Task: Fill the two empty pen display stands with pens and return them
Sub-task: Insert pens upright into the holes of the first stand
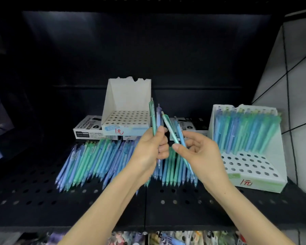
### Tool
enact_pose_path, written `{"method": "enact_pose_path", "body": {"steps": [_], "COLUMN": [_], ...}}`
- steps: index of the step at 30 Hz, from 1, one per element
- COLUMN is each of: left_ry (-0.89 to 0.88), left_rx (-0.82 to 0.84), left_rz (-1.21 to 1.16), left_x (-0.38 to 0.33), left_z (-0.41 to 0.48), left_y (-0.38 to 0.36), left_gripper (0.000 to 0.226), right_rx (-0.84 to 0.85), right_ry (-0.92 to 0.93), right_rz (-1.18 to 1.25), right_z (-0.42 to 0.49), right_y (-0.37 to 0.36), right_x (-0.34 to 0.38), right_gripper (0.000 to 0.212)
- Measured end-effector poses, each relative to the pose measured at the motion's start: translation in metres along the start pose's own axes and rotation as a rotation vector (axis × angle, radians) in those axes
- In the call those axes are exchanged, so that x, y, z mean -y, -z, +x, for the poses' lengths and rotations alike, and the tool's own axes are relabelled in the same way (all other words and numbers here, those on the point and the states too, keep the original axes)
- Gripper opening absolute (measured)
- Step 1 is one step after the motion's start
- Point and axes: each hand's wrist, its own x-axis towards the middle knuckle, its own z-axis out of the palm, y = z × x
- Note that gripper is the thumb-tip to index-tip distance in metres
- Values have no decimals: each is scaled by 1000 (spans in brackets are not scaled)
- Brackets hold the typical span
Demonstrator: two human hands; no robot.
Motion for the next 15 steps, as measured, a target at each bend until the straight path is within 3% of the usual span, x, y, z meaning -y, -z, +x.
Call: {"method": "enact_pose_path", "body": {"steps": [3,10,15], "left_ry": [-77,-73,-32], "left_rx": [108,124,133], "left_rz": [127,161,127], "left_x": [5,13,16], "left_z": [0,9,17], "left_y": [-17,-39,-42], "left_gripper": [15,17,25], "right_rx": [-28,-104,-283], "right_ry": [19,44,-16], "right_rz": [-29,-81,25], "right_z": [-1,-7,-10], "right_y": [11,33,68], "right_x": [-1,-6,-8], "right_gripper": [33,33,12]}}
